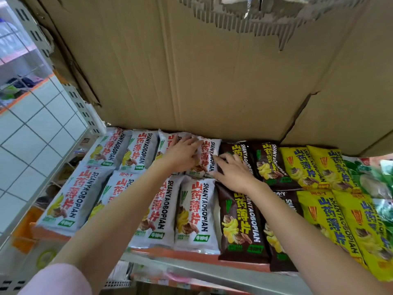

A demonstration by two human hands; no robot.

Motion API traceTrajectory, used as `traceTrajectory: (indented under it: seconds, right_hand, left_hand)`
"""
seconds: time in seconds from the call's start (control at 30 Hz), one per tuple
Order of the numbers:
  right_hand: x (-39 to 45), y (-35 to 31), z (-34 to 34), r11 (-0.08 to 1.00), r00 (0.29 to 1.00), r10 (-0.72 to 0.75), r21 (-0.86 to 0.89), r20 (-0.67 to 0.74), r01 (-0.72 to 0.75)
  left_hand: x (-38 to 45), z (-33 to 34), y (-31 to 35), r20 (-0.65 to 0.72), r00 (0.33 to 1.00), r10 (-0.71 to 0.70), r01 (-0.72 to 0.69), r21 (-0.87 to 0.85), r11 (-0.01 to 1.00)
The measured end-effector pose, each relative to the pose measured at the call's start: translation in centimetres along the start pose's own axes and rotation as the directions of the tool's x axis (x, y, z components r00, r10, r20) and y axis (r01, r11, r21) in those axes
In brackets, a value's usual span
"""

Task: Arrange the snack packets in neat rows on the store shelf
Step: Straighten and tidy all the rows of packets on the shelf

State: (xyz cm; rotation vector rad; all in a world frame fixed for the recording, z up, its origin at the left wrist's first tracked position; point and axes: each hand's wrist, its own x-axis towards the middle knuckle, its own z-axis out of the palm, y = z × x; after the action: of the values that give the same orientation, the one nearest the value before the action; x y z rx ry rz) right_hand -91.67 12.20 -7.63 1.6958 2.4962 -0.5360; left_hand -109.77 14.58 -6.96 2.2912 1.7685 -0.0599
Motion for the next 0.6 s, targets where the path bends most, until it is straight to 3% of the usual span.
traceTrajectory:
  seconds: [0.1,0.2,0.33,0.5,0.6]
  right_hand:
    - [-2.9,-0.1,0.9,1.000,0.993,0.006,0.012,-0.119,-0.004]
    - [-5.1,-0.4,2.4,0.995,0.986,0.085,-0.041,-0.141,-0.091]
    - [-5.4,-0.7,3.7,0.985,0.982,0.166,-0.030,-0.092,-0.169]
    - [-5.5,0.0,3.1,0.992,0.993,0.112,0.065,-0.031,-0.110]
    - [-7.9,1.1,2.5,0.989,0.990,0.079,0.132,-0.116,-0.064]
  left_hand:
    - [-4.7,-0.1,0.2,-0.106,0.987,-0.124,0.112,-0.117,0.987]
    - [-10.0,2.2,3.2,-0.069,0.970,-0.234,0.226,-0.106,0.968]
    - [-11.8,5.2,4.9,-0.057,0.978,-0.199,0.199,0.005,0.980]
    - [-11.6,5.4,3.9,-0.029,0.984,-0.177,0.177,-0.017,0.984]
    - [-11.7,5.2,3.9,-0.015,0.987,-0.158,0.158,0.005,0.987]
